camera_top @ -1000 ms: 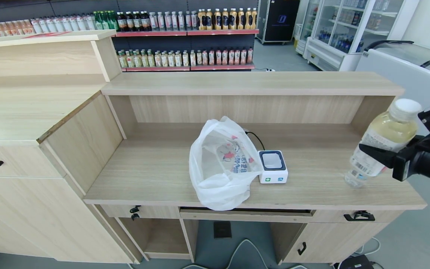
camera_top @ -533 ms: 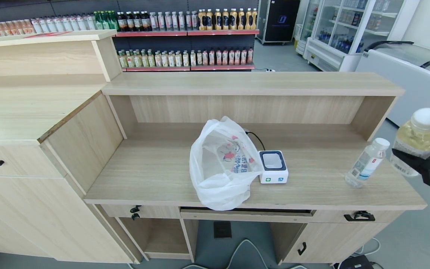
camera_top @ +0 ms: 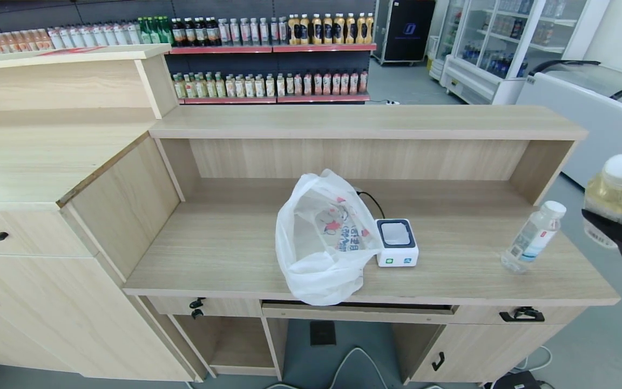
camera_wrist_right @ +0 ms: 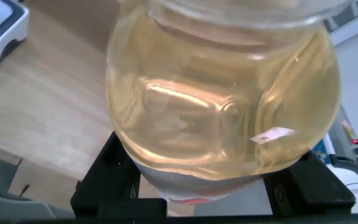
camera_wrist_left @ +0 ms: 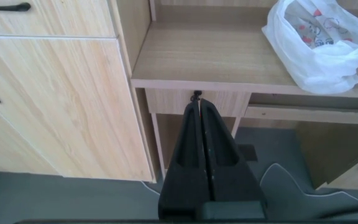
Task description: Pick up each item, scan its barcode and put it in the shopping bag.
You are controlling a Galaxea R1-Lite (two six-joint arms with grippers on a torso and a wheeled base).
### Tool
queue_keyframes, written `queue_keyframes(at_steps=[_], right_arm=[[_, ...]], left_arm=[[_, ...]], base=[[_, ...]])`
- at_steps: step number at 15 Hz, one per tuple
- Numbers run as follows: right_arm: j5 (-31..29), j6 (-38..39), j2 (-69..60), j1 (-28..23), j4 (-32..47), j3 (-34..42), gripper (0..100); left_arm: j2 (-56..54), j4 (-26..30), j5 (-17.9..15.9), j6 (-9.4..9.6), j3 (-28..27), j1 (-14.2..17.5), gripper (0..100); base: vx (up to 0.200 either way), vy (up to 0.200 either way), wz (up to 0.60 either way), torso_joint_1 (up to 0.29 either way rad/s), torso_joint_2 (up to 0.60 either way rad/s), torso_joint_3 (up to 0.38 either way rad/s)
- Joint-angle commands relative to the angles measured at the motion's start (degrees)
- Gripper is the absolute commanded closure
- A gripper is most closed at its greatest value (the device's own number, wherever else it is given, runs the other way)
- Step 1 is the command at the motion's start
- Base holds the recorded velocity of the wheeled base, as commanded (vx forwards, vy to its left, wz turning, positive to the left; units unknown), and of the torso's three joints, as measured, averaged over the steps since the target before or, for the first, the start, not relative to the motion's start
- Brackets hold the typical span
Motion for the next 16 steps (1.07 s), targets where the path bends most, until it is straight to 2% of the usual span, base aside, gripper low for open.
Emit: queue_keyframes(at_steps=[1, 3, 5, 9, 12, 16], right_arm=[[-2.0, 0.0, 5.6, 2.6, -3.3, -3.0, 100], [-4.2, -0.3, 11.1, 5.8, -8.7, -5.2, 100], [-4.5, -0.9, 13.9, 7.0, -10.4, -5.4, 100], [-3.2, -0.8, 22.2, 6.2, -9.9, -6.7, 100], [1.7, -1.5, 25.6, 4.7, -9.7, -11.3, 100], [4.1, -8.5, 26.7, 2.4, -9.6, -12.3, 100]], left_arm=[[0.0, 0.0, 0.0, 0.00, 0.0, 0.1, 100], [0.0, 0.0, 0.0, 0.00, 0.0, 0.1, 100], [0.0, 0.0, 0.0, 0.00, 0.0, 0.1, 100], [0.0, 0.0, 0.0, 0.00, 0.0, 0.1, 100], [0.0, 0.0, 0.0, 0.00, 0.0, 0.1, 100], [0.0, 0.0, 0.0, 0.00, 0.0, 0.1, 100]], base=[[0.000, 0.000, 0.60, 0.002, 0.00, 0.007], [0.000, 0.000, 0.60, 0.002, 0.01, 0.002], [0.000, 0.000, 0.60, 0.005, 0.00, -0.002], [0.000, 0.000, 0.00, 0.000, 0.00, 0.000], [0.000, 0.000, 0.00, 0.000, 0.00, 0.000], [0.000, 0.000, 0.00, 0.000, 0.00, 0.000]])
